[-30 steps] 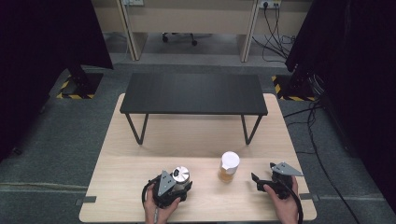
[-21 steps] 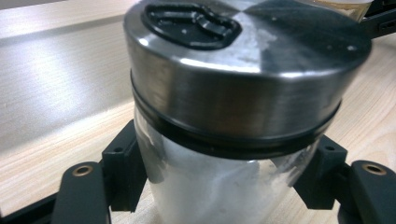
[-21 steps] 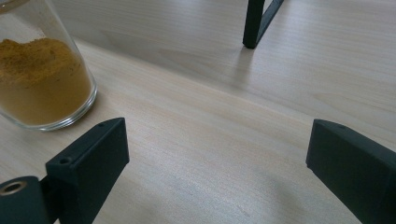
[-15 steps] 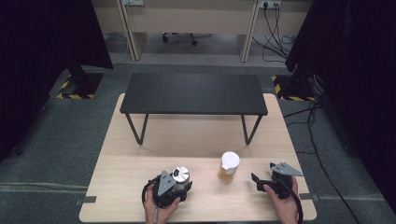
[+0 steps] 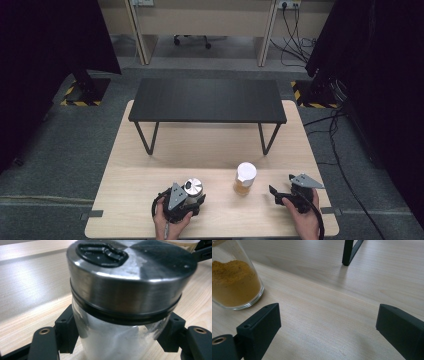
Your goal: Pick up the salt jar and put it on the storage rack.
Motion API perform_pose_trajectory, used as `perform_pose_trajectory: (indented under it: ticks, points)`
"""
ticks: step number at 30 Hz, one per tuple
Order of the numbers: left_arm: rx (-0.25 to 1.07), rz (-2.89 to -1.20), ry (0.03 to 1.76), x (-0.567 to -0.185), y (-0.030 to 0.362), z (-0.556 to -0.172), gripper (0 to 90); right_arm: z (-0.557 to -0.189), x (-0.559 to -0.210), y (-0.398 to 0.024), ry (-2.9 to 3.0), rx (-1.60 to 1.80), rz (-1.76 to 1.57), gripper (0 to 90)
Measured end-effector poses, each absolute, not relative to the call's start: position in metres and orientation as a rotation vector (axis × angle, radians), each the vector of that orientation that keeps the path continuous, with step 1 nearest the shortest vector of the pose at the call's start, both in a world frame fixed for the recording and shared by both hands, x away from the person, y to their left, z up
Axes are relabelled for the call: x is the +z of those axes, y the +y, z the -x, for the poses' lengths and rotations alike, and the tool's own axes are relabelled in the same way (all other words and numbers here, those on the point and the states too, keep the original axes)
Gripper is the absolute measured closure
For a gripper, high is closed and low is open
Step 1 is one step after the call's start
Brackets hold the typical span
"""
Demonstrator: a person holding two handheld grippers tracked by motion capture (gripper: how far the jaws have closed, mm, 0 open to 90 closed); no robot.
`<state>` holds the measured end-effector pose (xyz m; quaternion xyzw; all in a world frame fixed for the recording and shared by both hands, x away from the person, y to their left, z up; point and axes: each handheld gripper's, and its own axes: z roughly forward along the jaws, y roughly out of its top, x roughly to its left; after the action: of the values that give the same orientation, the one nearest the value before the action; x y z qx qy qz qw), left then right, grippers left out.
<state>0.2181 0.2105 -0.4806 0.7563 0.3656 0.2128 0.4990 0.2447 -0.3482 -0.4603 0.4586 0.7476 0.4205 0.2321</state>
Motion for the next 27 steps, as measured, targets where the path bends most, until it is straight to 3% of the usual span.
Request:
perform_pose_trajectory:
  ticks: [27]
  points:
    - [0.598,-1.801,0.865,-0.431,0.217,-0.213,31.3,-0.245,-0.461,-0.350,2.052,1.166,-1.267,6.1]
